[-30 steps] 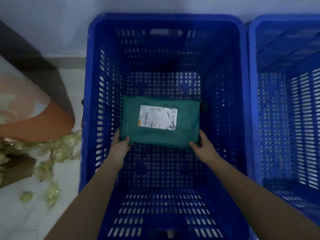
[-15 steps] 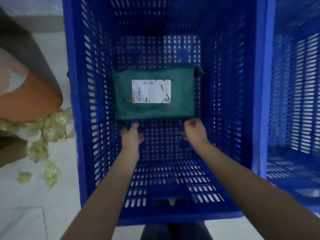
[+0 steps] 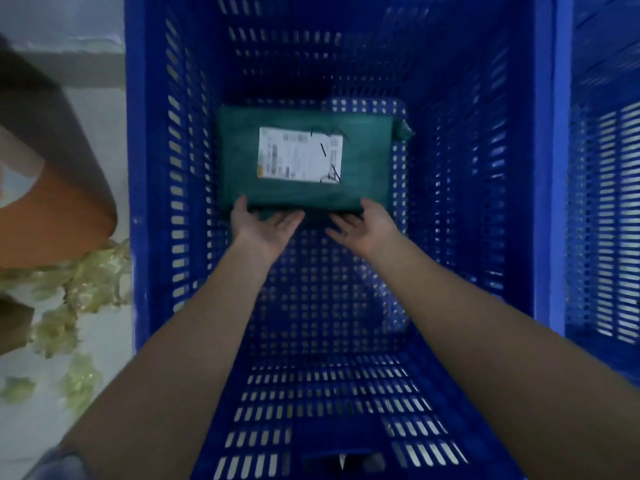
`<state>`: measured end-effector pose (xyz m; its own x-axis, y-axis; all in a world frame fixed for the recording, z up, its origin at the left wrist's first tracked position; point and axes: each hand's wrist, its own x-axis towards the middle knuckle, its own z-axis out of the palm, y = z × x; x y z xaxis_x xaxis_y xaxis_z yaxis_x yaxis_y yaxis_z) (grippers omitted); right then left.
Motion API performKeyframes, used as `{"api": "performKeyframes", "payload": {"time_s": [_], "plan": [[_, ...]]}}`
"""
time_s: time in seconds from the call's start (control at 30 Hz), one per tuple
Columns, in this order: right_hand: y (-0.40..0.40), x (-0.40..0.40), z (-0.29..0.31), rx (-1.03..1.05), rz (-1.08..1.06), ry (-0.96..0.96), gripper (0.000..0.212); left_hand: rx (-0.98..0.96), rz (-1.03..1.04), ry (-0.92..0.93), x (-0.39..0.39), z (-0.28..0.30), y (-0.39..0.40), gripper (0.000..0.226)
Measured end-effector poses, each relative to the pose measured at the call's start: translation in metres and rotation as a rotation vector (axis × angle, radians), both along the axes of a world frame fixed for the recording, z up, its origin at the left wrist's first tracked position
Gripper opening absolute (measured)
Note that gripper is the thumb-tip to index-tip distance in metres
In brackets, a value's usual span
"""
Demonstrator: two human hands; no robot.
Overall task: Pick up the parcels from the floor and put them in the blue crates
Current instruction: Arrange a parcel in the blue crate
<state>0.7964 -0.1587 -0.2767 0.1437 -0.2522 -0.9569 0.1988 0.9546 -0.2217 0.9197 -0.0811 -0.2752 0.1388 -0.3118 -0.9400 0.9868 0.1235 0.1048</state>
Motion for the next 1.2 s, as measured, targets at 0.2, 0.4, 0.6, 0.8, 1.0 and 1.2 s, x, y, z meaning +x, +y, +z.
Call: {"api": "performKeyframes", "payload": {"time_s": [0.2,0.4,0.6,0.8,1.0,1.2], "plan": [[-0.029,0.023,-0.007,-0.125,0.073,-0.058,0.042,-0.055,-0.133,-0.162,0.024,0.002,-0.032,0.063],[-0.023,0.013,0.005,-0.153,0.143,-0.007,0.029,0.083,-0.364,-0.281,0.019,0.013,-0.02,0.057],[0.047,-0.057,0.042,-0.075,0.614,0.205,0.046,0.367,-0.851,-0.29,-0.048,0.037,0.035,0.05],[0.115,-0.125,0.078,-0.102,0.874,0.255,0.039,0.571,-1.329,-0.188,-0.12,0.071,0.079,0.046],[0.15,-0.186,0.16,-0.515,0.754,0.466,0.022,0.433,-1.562,-0.317,-0.172,0.122,0.088,0.043],[0.179,-0.264,0.215,-0.588,0.556,0.877,0.008,0.323,-1.796,-0.549,-0.198,0.165,0.074,0.025]]}}
